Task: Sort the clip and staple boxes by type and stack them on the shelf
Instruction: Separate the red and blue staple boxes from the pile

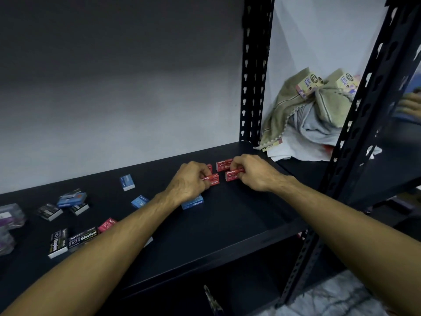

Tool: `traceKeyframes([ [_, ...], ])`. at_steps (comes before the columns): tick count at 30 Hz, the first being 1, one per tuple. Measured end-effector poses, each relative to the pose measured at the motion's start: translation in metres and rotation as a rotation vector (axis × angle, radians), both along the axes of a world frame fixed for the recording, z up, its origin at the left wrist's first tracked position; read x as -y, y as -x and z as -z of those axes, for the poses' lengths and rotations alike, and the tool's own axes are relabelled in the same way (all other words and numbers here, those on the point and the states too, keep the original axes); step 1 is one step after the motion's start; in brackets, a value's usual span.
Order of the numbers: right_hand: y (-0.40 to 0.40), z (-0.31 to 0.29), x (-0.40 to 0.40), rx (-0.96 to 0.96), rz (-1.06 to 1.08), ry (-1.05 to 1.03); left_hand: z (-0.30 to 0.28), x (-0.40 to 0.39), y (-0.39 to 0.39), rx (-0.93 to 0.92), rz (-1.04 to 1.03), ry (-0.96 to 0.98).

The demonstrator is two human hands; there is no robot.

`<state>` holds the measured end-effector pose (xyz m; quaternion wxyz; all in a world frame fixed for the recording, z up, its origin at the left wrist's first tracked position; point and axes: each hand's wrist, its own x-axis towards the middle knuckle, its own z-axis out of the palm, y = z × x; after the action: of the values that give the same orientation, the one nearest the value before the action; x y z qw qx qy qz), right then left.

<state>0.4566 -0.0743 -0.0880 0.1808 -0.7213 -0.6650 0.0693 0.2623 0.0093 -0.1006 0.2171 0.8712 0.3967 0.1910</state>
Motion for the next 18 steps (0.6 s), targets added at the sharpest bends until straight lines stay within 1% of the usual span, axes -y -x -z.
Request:
traceKeyframes([
  [11, -0.007, 0.011, -0.008, -0.078, -0.040, -0.022, 0.003, -0.004, 0.000, -0.011, 0.001, -0.003],
  [18, -0.009, 0.017, -0.009, -0.079, -0.044, -0.060, 0.005, -0.004, 0.001, -0.002, -0.008, -0.014],
])
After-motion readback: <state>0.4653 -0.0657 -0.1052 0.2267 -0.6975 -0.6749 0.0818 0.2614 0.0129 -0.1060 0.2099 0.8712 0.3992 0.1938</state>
